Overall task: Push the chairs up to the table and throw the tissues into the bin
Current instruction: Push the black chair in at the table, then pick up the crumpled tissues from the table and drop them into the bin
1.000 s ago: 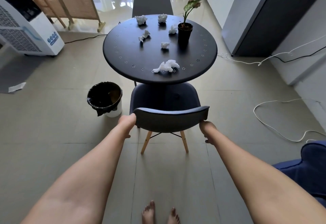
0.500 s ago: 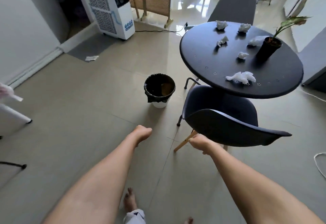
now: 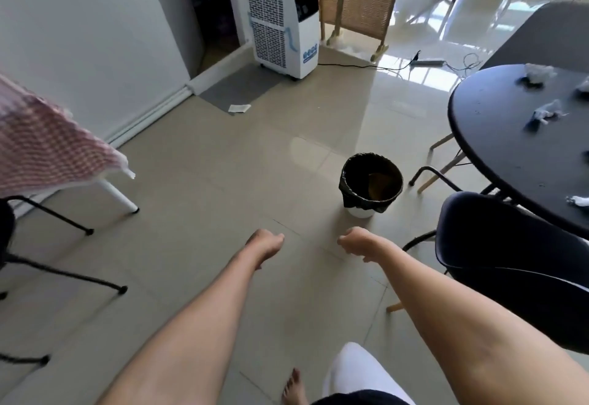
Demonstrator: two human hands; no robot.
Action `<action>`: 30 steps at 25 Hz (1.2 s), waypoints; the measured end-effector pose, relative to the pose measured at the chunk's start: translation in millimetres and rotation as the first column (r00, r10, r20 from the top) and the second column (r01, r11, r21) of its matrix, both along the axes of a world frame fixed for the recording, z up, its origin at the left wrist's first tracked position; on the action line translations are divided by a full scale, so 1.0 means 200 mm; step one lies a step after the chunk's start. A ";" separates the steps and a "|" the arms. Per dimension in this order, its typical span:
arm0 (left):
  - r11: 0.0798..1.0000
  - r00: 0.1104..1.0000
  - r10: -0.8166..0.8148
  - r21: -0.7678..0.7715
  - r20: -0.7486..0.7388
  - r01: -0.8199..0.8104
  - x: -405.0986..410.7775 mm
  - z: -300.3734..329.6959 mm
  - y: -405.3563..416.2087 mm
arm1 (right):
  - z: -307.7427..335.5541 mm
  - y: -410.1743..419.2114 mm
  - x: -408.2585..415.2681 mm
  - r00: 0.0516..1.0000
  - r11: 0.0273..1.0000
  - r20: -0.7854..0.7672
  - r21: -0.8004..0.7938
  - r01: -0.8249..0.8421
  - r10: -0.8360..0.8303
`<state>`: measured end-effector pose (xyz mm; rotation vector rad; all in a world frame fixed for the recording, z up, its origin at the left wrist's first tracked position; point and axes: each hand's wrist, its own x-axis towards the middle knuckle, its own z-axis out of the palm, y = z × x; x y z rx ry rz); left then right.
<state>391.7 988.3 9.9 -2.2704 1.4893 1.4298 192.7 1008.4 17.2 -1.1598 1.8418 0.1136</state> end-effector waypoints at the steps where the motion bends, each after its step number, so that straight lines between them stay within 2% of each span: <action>1: 1.000 1.000 0.013 0.002 -0.004 -0.013 0.04 -0.01 -0.06 | 0.00 -0.07 0.03 1.000 1.000 -0.002 0.005 -0.029 0.029; 6: 0.999 0.998 0.031 0.018 -0.062 -0.030 0.12 -0.07 -0.53 | -0.08 -0.57 0.06 0.999 0.997 -0.032 0.070 -0.041 0.043; 16: 0.998 0.999 -0.040 0.040 0.004 0.040 0.05 -0.04 -1.75 | -0.10 -1.77 -0.10 0.994 0.991 0.054 0.094 0.091 -0.097; 18: 0.993 0.994 -0.112 0.036 0.019 0.111 -0.01 -0.01 -1.98 | -0.09 -1.97 -0.15 0.990 0.986 0.067 0.124 0.112 -0.121; 21: 0.967 0.965 -0.256 0.021 0.050 0.255 -0.13 0.00 -2.41 | -0.10 -2.33 -0.27 0.976 0.977 0.075 0.075 0.197 -0.203; 25: 0.885 0.878 -0.466 0.032 0.110 0.465 -0.31 -0.06 -3.03 | -0.09 -2.78 -0.46 0.943 0.947 0.088 0.036 0.319 -0.321; 28: 0.826 0.820 -0.563 0.045 0.101 0.561 -0.52 -0.04 -3.44 | -0.07 -3.05 -0.63 0.918 0.920 0.050 0.028 0.391 -0.392; 30: 0.780 0.777 -0.623 -0.003 0.093 0.626 -0.72 -0.02 -3.69 | -0.07 -3.20 -0.78 0.879 0.881 0.060 0.018 0.473 -0.473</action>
